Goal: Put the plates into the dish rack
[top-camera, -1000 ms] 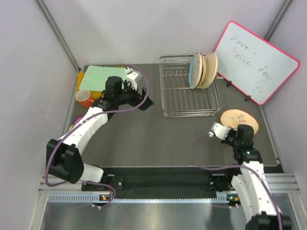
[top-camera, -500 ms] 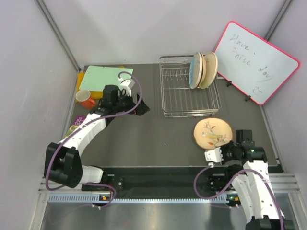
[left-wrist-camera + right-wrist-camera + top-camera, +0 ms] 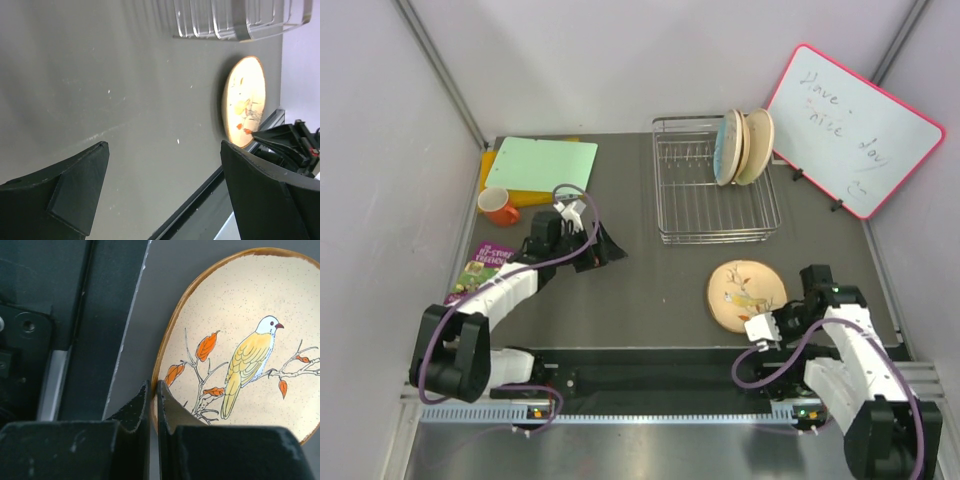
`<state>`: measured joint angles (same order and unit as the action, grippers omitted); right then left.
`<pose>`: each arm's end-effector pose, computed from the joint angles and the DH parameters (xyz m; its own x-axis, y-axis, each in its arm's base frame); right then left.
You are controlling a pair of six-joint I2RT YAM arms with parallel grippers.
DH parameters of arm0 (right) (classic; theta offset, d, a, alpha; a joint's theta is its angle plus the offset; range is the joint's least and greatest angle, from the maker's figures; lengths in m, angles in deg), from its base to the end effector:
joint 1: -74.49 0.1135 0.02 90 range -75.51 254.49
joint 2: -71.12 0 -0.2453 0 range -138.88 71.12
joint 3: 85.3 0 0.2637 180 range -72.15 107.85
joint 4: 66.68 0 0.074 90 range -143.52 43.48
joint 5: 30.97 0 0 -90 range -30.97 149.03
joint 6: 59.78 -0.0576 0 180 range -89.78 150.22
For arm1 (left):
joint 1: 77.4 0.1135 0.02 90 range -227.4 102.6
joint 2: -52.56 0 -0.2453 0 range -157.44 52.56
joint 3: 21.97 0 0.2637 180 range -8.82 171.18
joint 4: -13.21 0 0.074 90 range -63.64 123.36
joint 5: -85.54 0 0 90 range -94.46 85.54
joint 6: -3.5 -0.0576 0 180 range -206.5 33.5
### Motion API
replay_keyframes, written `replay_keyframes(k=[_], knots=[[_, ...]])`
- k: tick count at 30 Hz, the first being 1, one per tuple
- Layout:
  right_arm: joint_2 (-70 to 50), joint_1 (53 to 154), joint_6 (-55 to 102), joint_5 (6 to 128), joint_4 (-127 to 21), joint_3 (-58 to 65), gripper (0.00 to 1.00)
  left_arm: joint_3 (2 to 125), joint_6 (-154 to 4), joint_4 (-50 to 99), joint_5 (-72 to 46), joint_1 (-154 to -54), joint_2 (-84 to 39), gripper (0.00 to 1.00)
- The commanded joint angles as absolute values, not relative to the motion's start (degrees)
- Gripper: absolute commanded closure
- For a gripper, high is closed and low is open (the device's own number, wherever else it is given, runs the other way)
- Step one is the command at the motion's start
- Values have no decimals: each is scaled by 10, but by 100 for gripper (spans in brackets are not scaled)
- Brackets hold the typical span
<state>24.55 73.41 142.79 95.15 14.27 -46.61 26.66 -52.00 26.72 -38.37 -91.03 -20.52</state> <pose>0.1157 0.0318 0.1350 0.3807 -0.7532 -0.5364 -0.9243 -0.2927 -0.2451 0.2691 -0.0983 0.1641 -0.8455 -0.2787 -0.4554 0.1749 0.6614 -0.7294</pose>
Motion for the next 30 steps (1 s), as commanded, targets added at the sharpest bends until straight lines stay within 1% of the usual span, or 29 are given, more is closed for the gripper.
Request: replay_keyframes(k=[1,3,4,5,6,9,11,13,20,22,23,24,25,26,28,29,30], knots=[[193,782,1874,1017,51,-457,100,277,-513,214,-394,-909,-212,4],[177,798,1874,1029,26,-462,99,277,-513,204,-394,-909,-227,4],[174,800,1873,1030,12,-464,92,278,-513,203,-397,-909,-231,4],[171,801,1873,1033,8,-463,82,280,-514,203,-400,-909,-240,2],[171,800,1868,1033,7,-460,66,286,-519,210,-401,-909,-243,1],[189,777,1808,1023,10,-438,49,307,-535,227,-410,-910,-250,1],[212,755,1787,1017,20,-424,47,317,-545,247,-406,-915,-256,1],[226,705,1762,1016,38,-415,45,325,-573,261,-387,-930,-257,1],[242,569,1597,992,21,-404,46,308,-589,256,-362,-1002,-257,2],[237,552,1558,993,0,-398,46,305,-594,250,-371,-1023,-264,3],[226,552,1449,995,-20,-391,46,303,-594,232,-375,-1033,-269,5],[216,552,1379,996,-50,-374,46,303,-594,225,-375,-1043,-272,5],[202,552,1299,998,-128,-361,46,303,-593,216,-375,-1063,-275,5],[160,552,1120,996,-167,-342,46,306,-595,206,-374,-1071,-286,6],[97,546,958,990,-215,-248,47,313,-598,191,-378,-1079,-304,7],[26,529,839,1017,-207,-212,48,319,-592,172,-378,-1081,-322,8],[-10,519,795,1044,-157,-134,48,319,-584,150,-382,-1082,-330,10]])
